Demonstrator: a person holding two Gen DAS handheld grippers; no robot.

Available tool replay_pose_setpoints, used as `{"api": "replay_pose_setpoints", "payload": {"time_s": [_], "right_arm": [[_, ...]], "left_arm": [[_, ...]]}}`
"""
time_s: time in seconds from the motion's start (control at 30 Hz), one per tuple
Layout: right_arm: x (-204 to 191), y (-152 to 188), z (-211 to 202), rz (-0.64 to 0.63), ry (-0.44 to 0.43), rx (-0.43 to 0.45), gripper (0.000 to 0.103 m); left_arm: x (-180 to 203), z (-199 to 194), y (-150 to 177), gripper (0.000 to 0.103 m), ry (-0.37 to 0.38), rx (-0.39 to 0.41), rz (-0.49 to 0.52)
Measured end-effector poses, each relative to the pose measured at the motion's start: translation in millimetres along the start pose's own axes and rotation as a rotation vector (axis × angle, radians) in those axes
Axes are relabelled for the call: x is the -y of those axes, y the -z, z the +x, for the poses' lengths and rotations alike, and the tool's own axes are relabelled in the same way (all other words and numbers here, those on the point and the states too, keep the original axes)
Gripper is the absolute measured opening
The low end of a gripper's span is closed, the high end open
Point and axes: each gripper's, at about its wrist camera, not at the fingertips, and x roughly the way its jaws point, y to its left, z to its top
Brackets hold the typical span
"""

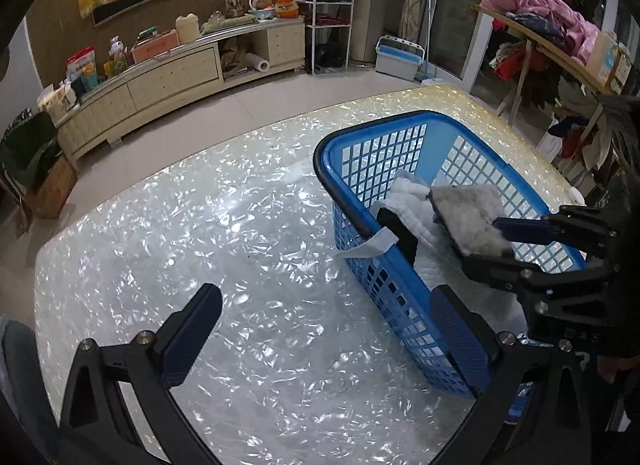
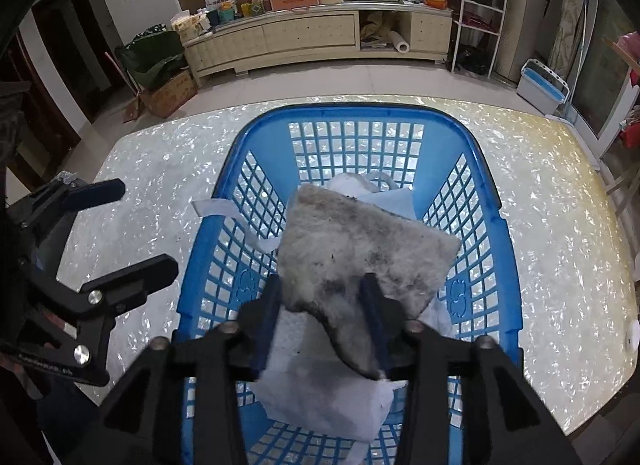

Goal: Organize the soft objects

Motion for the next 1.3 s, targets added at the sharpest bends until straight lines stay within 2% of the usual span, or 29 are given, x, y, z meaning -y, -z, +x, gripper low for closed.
{"api": "replay_pose_setpoints", "payload": {"time_s": [0.1, 0.27, 0.33, 0.47, 0.6, 0.77, 0.83, 0.97, 1.1, 1.3], "right_arm": [[1.7, -0.1, -7.5, 0.003, -0.007, 0.018, 0.056], [3.7, 8.5, -25.5, 0.011, -0.030, 0.043, 0.093], [2.3, 15.5, -34.1, 0.007, -0.030, 0.056, 0.096], [-0.4, 31.4, -57.3, 0.021, -0.027, 0.093, 0.101], [-0.6, 41.9, -77.9, 0.033, -0.030, 0.158, 0.102], [-11.6, 62.9, -118.9, 0.042, 0.018, 0.307, 0.103], [-13.4, 69.2, -128.1, 0.044, 0.046, 0.352, 0.103], [-28.1, 93.2, -148.0, -0.002, 0.125, 0.475, 0.103], [-40.5, 103.7, -146.4, -0.041, 0.149, 0.500, 0.103], [-38.8, 115.1, -146.0, -0.010, 0.100, 0.483, 0.103]], "left_arm": [[0.2, -8.2, 3.9, 0.103, 0.000, 0.022, -0.009], [3.6, -38.1, 18.9, 0.103, 0.011, 0.102, -0.059], [5.1, -49.7, 25.3, 0.103, -0.007, 0.124, -0.088], [10.5, -78.4, 42.6, 0.103, -0.051, 0.187, -0.139], [23.6, -119.0, 58.6, 0.103, -0.085, 0.297, -0.149], [43.6, -154.6, 79.8, 0.103, -0.244, 0.392, -0.162], [51.2, -160.8, 91.9, 0.103, -0.277, 0.403, -0.160], [58.1, -171.0, 115.1, 0.103, -0.253, 0.402, -0.206], [68.5, -182.2, 130.0, 0.103, -0.274, 0.423, -0.177], [67.5, -191.8, 138.4, 0.103, -0.316, 0.409, -0.192]]}}
